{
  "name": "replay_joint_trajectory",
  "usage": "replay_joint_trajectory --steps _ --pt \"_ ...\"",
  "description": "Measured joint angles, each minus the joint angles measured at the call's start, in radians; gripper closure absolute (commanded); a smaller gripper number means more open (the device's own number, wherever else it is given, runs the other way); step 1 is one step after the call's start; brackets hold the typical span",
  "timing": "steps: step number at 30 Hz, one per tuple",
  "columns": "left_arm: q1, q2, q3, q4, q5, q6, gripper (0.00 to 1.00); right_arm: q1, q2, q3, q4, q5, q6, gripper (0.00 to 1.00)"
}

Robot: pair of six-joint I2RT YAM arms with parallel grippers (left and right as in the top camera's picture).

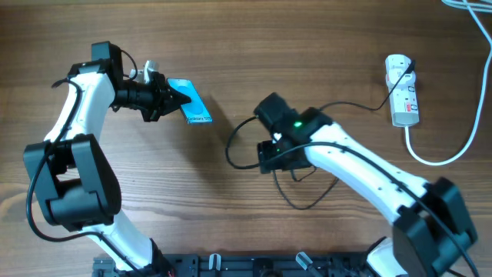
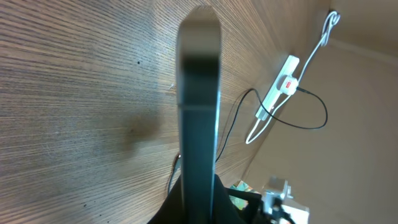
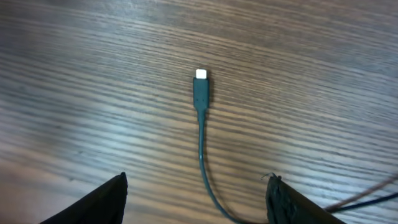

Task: Plug charger to phone and switch on socket
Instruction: 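Move the right gripper down toward the black cable's USB-C end, then close the right gripper on the USB-C plug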

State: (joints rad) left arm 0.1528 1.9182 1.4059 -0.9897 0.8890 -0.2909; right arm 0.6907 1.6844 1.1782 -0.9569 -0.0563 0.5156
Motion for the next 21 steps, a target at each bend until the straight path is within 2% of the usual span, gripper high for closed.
replay_joint_trajectory --steps 3,7,12,21 --pt "0.000 0.000 0.000 -0.002 -0.002 0.001 0.96 0.000 0.071 0.000 0.024 0.021 0.012 0.37" --pt "0.000 0.000 0.000 -0.002 -0.002 0.002 0.96 0.001 0.145 -0.002 0.037 0.033 0.019 0.39" --pt "0.000 0.000 0.000 -0.002 -0.002 0.001 0.96 0.031 0.158 -0.005 0.055 0.075 0.023 0.45" --pt "0.000 0.000 0.000 -0.002 -0.002 0.001 0.96 0.045 0.158 -0.020 0.108 0.110 0.023 0.50"
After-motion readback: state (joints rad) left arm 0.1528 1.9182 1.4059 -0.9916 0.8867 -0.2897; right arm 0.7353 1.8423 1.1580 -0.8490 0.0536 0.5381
